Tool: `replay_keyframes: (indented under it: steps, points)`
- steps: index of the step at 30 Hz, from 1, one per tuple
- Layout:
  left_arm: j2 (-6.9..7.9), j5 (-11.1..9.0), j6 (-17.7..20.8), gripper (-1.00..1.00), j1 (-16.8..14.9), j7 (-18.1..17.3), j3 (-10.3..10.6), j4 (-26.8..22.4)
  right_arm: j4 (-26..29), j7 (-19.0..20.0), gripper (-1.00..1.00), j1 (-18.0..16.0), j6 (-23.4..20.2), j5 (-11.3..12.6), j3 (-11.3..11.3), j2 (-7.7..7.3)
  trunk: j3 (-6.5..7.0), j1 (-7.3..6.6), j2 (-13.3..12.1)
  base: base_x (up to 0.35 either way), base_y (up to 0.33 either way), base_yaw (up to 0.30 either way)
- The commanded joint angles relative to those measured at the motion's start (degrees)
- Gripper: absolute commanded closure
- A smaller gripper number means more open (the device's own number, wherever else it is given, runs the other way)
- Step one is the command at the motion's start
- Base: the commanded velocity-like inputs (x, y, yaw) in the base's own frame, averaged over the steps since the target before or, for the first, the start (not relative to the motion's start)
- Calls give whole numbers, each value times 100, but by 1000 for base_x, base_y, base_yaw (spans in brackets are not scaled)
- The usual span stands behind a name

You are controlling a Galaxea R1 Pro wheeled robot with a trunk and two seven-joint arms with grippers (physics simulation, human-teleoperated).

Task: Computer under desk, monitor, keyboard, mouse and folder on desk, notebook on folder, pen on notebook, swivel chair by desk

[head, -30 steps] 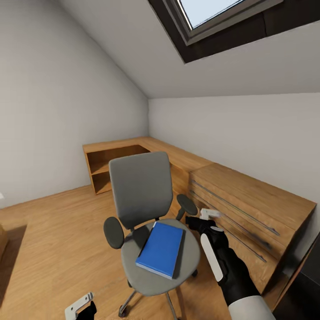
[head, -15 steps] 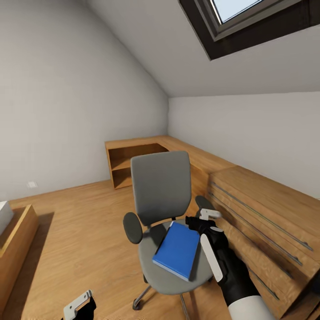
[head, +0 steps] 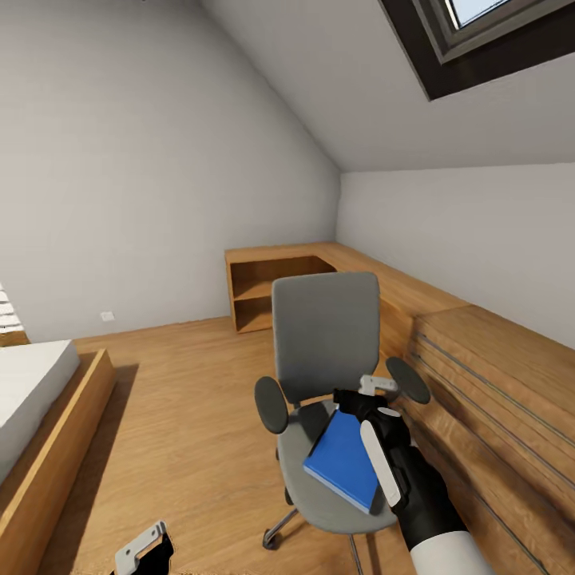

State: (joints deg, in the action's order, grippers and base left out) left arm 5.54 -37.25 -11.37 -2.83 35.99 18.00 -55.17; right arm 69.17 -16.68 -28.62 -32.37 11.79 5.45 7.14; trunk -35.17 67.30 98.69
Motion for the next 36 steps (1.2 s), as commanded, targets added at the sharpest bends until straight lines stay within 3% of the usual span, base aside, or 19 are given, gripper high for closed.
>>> replay_keyframes:
  steps: [1, 8, 21, 24, 25, 36]
  points:
    - [6, -58, -42, -100, -7, 30, 36, -2, 10, -55, -100, -3, -15, 61, 5, -7, -9, -1, 3, 0, 0, 275]
    - [1, -58, -36, -100, -7, 30, 50, -2, 16, -37, -100, -3, -15, 68, 0, -33, -25, -1, 3, 0, 0, 200]
    - [-10, -63, -33, -100, -7, 15, 107, -5, 72, -47, -100, -3, -15, 63, -7, -42, -27, -1, 3, 0, 0, 14]
    - [-21, -66, -45, -100, -7, 33, 138, -312, 209, -54, -100, -3, -15, 61, -9, -41, -27, -1, 3, 0, 0, 0]
    - [-1, -72, -22, -100, -14, 39, 144, -715, 272, -55, -100, -3, -8, 52, -26, -115, -45, 21, 43, 0, 0, 0]
    - [7, -63, 185, -100, -16, 39, 239, -836, 246, -55, -100, -3, 266, 52, -27, -151, -243, 263, 484, 0, 0, 0]
